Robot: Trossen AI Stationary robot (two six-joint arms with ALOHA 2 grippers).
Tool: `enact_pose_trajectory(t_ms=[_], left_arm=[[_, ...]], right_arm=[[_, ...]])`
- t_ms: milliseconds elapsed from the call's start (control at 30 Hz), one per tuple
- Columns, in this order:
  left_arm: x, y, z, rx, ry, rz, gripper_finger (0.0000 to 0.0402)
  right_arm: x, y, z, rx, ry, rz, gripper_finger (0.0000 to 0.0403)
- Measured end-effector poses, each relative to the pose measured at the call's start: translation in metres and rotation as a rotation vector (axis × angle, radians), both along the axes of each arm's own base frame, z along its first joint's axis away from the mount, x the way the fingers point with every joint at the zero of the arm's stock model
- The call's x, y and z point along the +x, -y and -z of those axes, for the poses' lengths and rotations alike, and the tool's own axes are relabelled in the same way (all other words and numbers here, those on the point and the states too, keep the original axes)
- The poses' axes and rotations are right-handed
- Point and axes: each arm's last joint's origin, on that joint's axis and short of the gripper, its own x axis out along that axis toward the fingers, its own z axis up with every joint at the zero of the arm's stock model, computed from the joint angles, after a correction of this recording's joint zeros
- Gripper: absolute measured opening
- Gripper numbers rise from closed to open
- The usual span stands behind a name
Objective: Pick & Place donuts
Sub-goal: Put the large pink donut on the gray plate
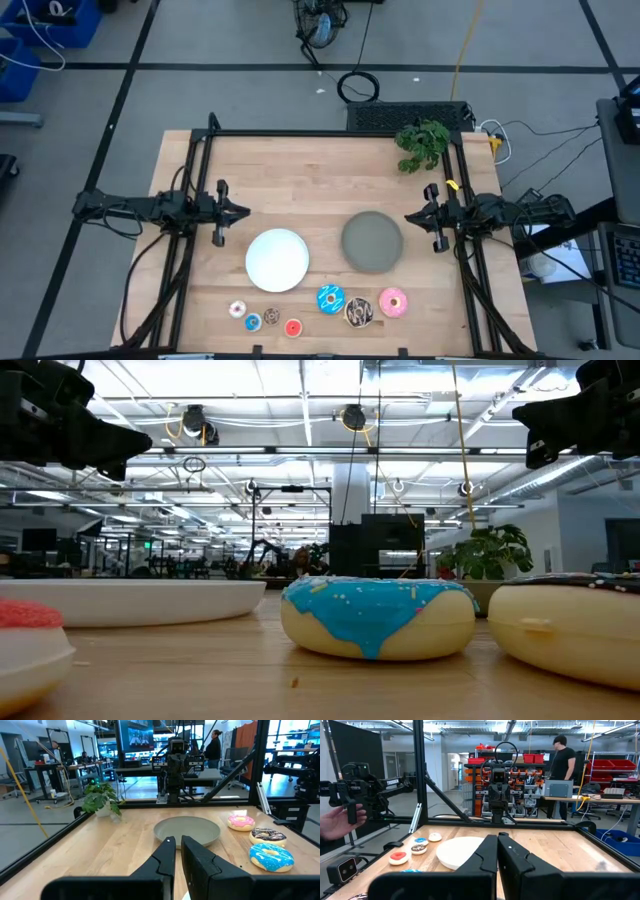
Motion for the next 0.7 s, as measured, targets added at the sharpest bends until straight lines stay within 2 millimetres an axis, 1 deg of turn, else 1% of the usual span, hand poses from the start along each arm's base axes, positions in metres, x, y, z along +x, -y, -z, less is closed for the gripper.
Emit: enact_pose_trajectory(t_ms=[167, 300, 700], left_arm=[[0.0000, 0.0000, 0.0000, 0.008, 0.000, 0.000, 0.0037], [0.0000, 0.0000, 0.0000, 0.060, -0.002, -0.003, 0.0037], [0.0000, -0.0001, 0.0000, 0.027, -0.001, -0.003, 0.0037]], right_arm=[[0.0000, 0.0000, -0.0001, 0.008, 0.000, -0.001, 0.0000], [0.0000, 0.0000, 0.0001, 0.013, -0.001, -0.002, 0.0000], [0.0000, 0.0000, -0.0001, 0.014, 0.000, -0.002, 0.0000]])
